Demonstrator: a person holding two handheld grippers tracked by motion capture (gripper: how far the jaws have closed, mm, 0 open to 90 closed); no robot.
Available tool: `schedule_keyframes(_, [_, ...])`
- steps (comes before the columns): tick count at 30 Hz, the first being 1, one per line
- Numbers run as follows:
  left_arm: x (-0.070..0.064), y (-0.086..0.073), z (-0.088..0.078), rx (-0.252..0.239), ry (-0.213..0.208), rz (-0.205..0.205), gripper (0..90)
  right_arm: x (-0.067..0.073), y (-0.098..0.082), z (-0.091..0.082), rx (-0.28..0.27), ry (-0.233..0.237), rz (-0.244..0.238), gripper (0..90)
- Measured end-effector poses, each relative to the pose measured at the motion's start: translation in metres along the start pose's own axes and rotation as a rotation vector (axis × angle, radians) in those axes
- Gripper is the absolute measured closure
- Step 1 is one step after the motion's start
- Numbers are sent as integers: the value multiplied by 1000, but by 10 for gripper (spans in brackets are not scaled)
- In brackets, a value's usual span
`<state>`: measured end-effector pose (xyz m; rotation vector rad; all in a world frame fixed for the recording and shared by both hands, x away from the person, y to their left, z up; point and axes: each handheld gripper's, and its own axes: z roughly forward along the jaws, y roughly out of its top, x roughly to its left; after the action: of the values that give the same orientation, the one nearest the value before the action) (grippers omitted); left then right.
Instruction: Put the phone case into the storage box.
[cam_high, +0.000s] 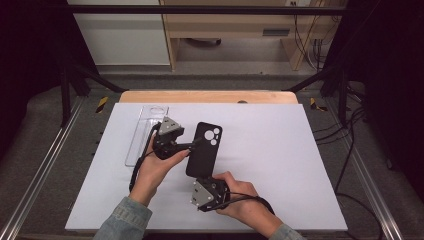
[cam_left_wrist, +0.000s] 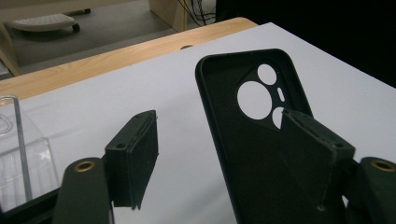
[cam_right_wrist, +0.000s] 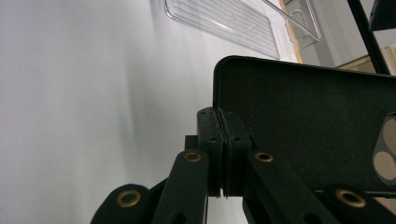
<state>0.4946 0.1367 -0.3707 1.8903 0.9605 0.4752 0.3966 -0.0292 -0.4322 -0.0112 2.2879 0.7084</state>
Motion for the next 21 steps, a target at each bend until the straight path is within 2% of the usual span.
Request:
schedule_keyframes(2, [0,0,1,8,-9,-5,313,1,0,0,1,0,7,890])
schedule_keyframes(4, [-1,-1,2,20,-20,-6,344,0,0,1,-4,1,-8,890])
schedule_keyframes(8, [-1,-2,3,28,-22,-7,392,1,0,0,-3,0,0,890])
schedule_keyframes(15, [0,-4,5,37,-32,-25,430,1,1,0,1,-3,5,891])
schedule_keyframes(21, [2,-5,6,38,-45,-43,464,0,1,-1,-2,-6,-9,890])
